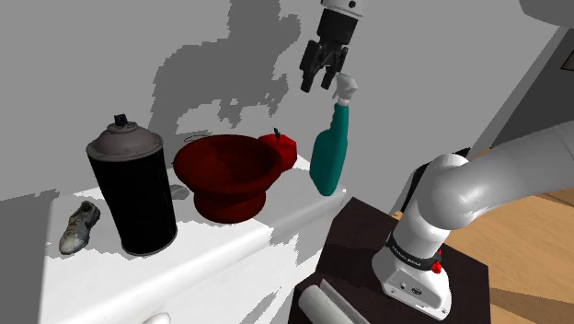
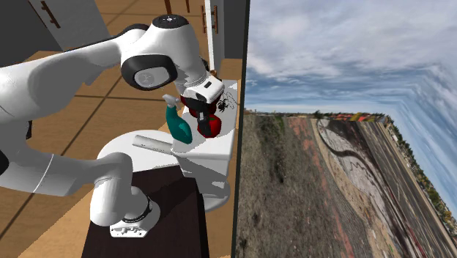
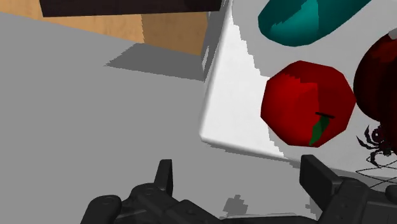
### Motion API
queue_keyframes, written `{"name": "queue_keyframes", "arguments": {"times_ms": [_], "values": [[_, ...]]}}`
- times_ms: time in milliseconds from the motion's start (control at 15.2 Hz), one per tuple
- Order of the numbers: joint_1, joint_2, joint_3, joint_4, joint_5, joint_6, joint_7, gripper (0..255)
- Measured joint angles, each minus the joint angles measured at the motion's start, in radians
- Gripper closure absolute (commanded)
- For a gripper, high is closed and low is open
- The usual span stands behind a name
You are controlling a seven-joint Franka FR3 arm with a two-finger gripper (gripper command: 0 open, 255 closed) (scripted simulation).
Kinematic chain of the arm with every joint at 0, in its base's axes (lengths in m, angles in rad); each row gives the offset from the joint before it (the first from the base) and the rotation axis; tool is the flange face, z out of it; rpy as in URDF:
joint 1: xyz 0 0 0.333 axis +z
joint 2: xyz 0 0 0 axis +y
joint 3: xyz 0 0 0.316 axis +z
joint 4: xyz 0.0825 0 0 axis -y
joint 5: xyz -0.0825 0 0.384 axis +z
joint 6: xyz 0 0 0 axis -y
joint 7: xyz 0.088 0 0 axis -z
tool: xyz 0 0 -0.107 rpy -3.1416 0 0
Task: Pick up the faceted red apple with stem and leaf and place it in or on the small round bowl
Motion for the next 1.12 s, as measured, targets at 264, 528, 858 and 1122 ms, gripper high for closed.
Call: {"name": "queue_keyframes", "arguments": {"times_ms": [264, 528, 858, 1122], "values": [[0.005, 0.099, 0.107, 0.06, 0.016, -0.013, 0.125, 0], [0.01, 0.208, 0.217, 0.125, 0.025, -0.024, 0.261, 0], [0.012, 0.234, 0.247, 0.101, 0.028, 0.006, 0.296, 0], [0.015, 0.232, 0.253, 0.049, 0.032, 0.056, 0.297, 0]]}}
